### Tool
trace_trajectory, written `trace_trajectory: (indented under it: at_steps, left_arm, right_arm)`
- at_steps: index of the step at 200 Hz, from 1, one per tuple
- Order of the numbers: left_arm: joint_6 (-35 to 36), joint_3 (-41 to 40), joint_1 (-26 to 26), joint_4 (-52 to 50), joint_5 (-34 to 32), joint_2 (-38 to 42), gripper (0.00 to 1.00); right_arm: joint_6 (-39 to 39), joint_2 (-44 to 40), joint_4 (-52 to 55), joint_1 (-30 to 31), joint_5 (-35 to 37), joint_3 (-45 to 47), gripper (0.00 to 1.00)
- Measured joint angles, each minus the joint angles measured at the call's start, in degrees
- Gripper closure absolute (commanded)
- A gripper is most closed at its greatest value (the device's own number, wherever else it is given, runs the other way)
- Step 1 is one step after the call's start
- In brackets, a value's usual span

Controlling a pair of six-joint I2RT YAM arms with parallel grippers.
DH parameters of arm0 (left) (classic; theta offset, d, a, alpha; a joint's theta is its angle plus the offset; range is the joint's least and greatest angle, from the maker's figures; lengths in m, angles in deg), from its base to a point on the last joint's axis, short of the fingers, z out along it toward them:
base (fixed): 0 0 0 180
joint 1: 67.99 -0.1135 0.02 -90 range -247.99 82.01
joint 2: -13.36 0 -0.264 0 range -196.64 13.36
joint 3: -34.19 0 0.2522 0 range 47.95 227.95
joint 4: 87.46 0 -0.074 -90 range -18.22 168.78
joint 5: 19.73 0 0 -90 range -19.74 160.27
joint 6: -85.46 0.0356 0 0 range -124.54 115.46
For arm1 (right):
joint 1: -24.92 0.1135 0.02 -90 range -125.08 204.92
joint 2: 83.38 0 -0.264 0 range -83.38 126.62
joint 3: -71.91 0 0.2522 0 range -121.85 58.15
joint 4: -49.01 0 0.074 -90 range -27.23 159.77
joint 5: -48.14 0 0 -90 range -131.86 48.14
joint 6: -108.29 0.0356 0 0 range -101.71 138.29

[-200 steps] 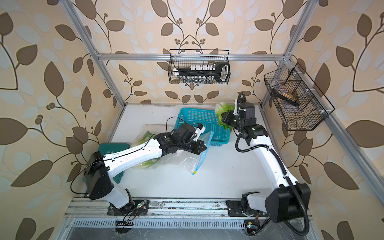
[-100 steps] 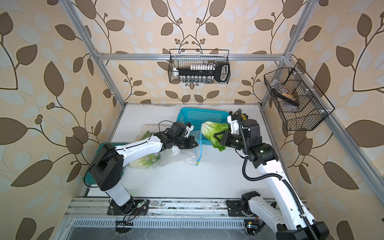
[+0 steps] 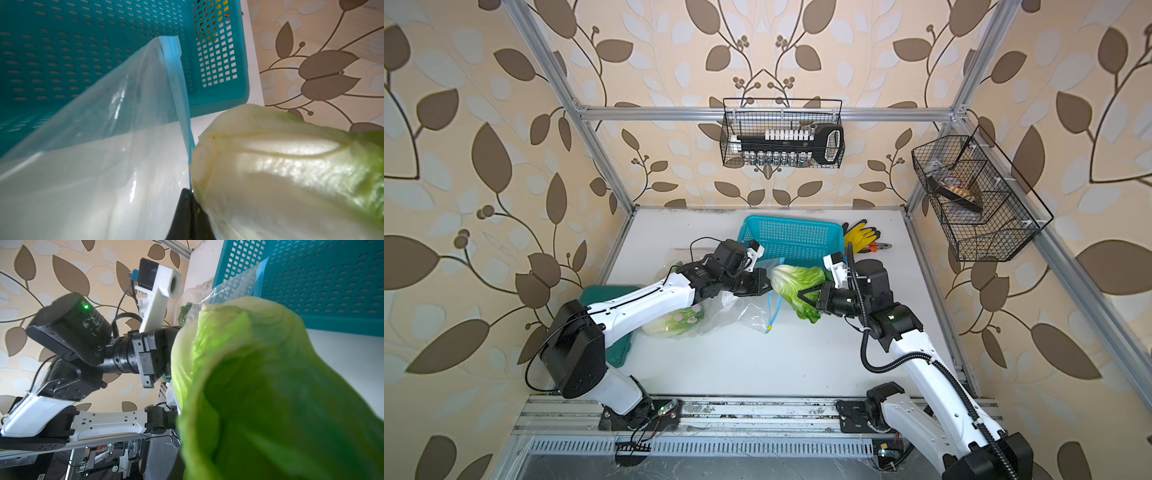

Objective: Put the chinese cabbages into a zipper bag and zip it
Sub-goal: Place the Chinese cabbage in the zipper food storage bag.

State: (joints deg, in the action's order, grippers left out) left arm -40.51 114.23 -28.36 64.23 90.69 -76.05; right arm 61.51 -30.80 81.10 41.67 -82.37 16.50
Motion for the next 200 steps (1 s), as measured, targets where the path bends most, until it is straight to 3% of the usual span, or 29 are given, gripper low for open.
trace_trajectory:
  at_steps: [94,141,200]
  left_arm:
    - [0.8,2.4,-0.1,-3.8,-3.1,0.8,1.0]
    - [0.0,6.5,-0.2,-2.2,-4.2,0.8,1.0]
    - [3.9,12.9,10.0,-4.9,-4.2,-0.7,1.0]
  right_arm:
    - [-2.2,-4.0,0.9,1.7,0.0,1.5,1.0]
    - [-5.2,-4.2,6.6,2.8,-0.7,3.0,1.0]
    - [-5.9,-4.0,7.1,2.6,-3.1,3.5,1.0]
